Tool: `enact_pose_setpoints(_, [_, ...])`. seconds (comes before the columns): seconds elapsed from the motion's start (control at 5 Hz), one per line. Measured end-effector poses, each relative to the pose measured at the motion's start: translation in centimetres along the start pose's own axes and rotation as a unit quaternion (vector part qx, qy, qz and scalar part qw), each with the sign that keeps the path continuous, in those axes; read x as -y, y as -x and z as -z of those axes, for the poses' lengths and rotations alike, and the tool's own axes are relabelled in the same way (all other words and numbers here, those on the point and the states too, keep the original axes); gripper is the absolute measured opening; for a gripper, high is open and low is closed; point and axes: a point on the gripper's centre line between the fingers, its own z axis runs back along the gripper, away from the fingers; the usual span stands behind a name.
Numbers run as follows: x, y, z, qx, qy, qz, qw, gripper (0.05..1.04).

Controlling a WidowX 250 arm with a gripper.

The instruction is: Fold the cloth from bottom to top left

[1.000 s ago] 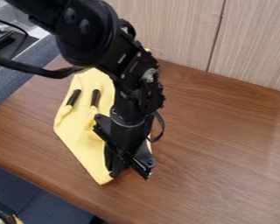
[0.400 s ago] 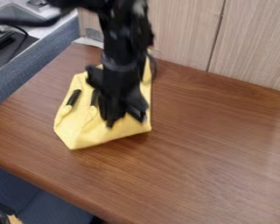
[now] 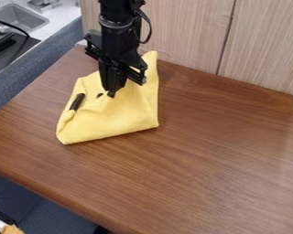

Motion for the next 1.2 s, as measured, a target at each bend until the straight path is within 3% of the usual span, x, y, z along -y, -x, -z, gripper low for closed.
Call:
enact_pose_setpoints(0.6, [-2.9,-2.5,5.6,-0.056,0.006,-0.012,0.9983,0.081])
enact_pose_setpoints(0.8, [-3.1,-2.3,6.3,-0.071,0.004,-0.011,0.9974,0.233])
enact_pose_setpoints(1.2, [-3.5,-1.8,6.3,-0.073,0.0,-0.019,0.9971,0.797])
